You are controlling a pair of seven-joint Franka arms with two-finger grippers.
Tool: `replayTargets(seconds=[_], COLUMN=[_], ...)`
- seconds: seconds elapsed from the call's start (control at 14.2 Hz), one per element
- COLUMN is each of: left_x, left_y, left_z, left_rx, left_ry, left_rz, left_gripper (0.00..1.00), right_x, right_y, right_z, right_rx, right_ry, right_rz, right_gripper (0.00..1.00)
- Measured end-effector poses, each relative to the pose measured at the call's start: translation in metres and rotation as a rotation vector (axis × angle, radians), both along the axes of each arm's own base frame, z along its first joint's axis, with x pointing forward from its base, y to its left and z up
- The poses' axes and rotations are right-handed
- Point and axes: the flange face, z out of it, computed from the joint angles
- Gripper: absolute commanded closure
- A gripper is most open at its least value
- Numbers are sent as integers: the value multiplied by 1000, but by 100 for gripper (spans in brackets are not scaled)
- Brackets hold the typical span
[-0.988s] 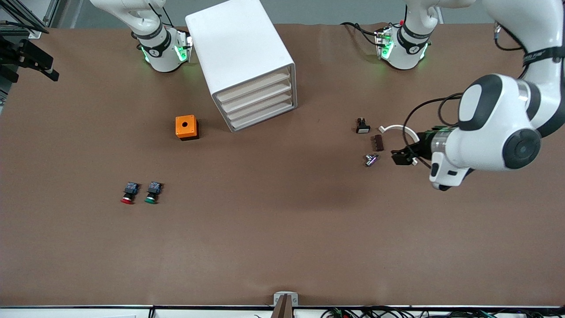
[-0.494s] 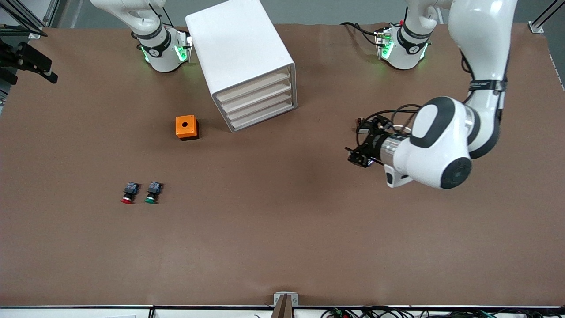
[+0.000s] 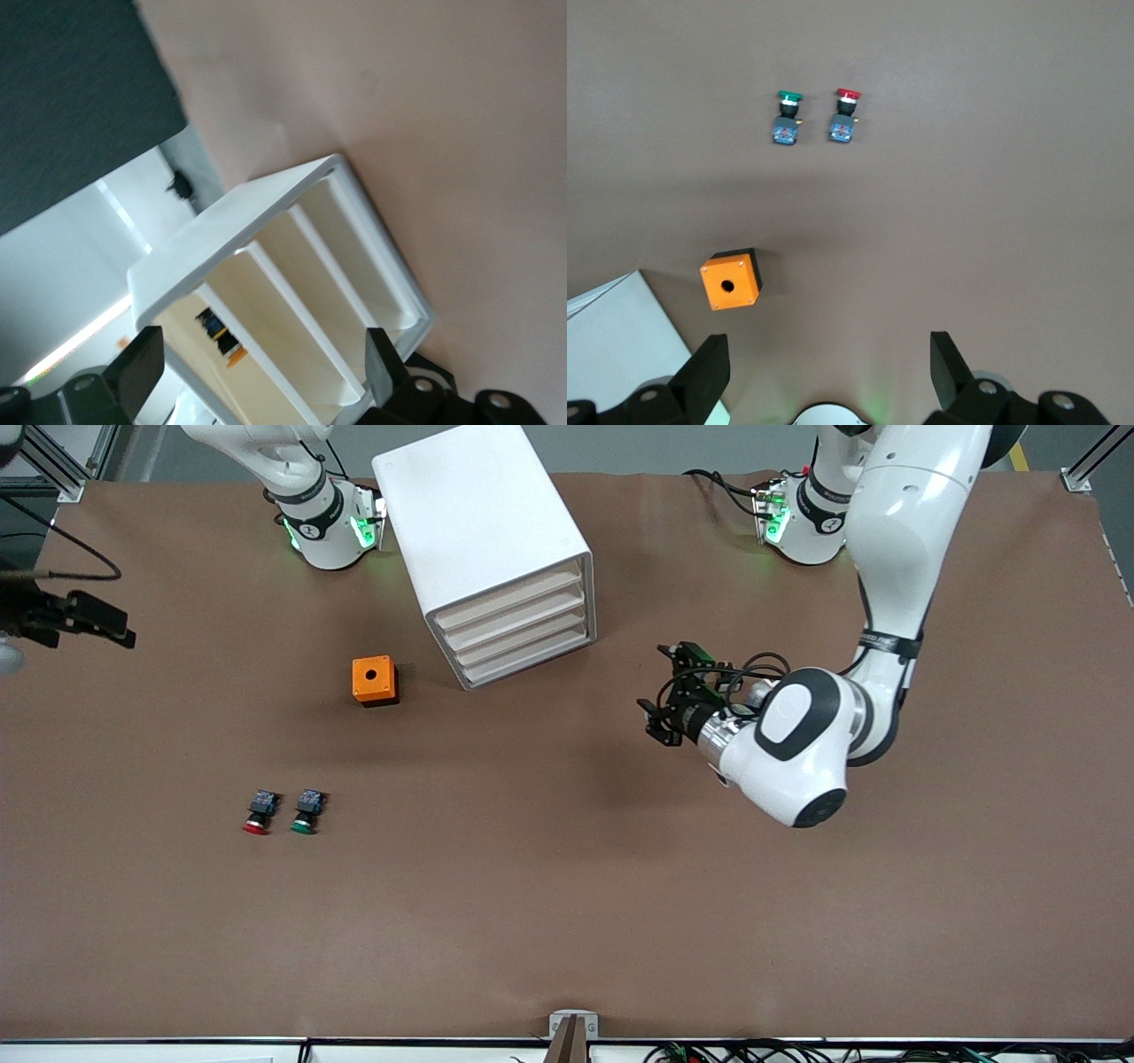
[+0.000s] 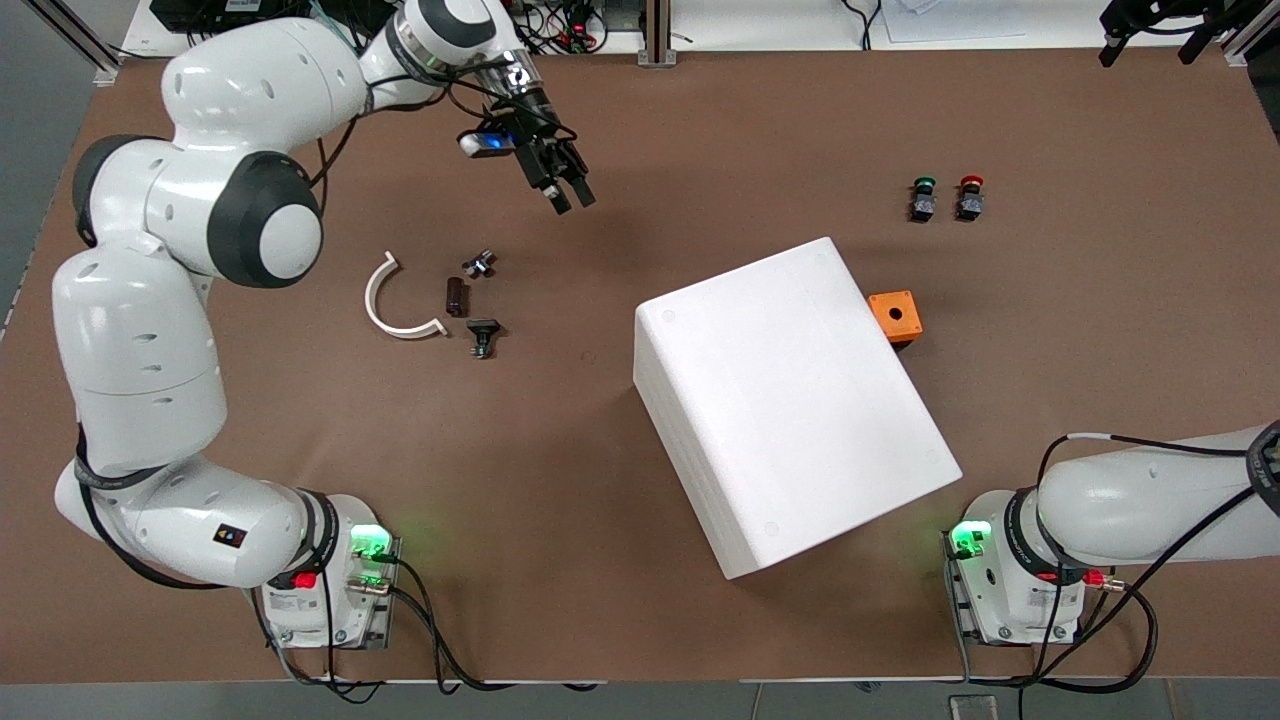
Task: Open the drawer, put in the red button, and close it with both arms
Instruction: 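Grasp the drawer handle with the left gripper while the right gripper reaches the red button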
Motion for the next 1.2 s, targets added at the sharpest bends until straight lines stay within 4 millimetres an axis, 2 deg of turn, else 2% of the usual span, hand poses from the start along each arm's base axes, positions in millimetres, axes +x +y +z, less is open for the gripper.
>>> replayTargets(seconds=[0.21, 0.49, 0.56, 0.78, 0.99, 1.13, 1.2], left_x=[-9, -15, -17, -31, -50, -61, -64], left_y=[-14, -28, -32, -51, -73, -83, -86], left_z=[-15, -30, -35, -44, -64, -79, -86], left_rx=[111, 204, 225, 258, 299, 317, 322], left_ry=[121, 249, 279, 336, 376, 396, 406], left_rz=[58, 127, 139, 133, 101, 79, 74], left_gripper=[0, 0, 0, 0, 2, 25, 33], right_x=[24, 41, 45, 54, 60, 67, 69], right_y=[-25, -28, -28, -20, -10, -11, -11], right_z=[-37, -65, -77, -133, -192, -227, -245], right_rx=[-4, -10, -14, -26, -30, -32, -33], right_ry=[12, -13, -37, -110, -104, -129, -146], right_rz=[-39, -43, -60, -146, -161, -167, -170], right_gripper=[0, 0, 0, 0, 0, 0, 0])
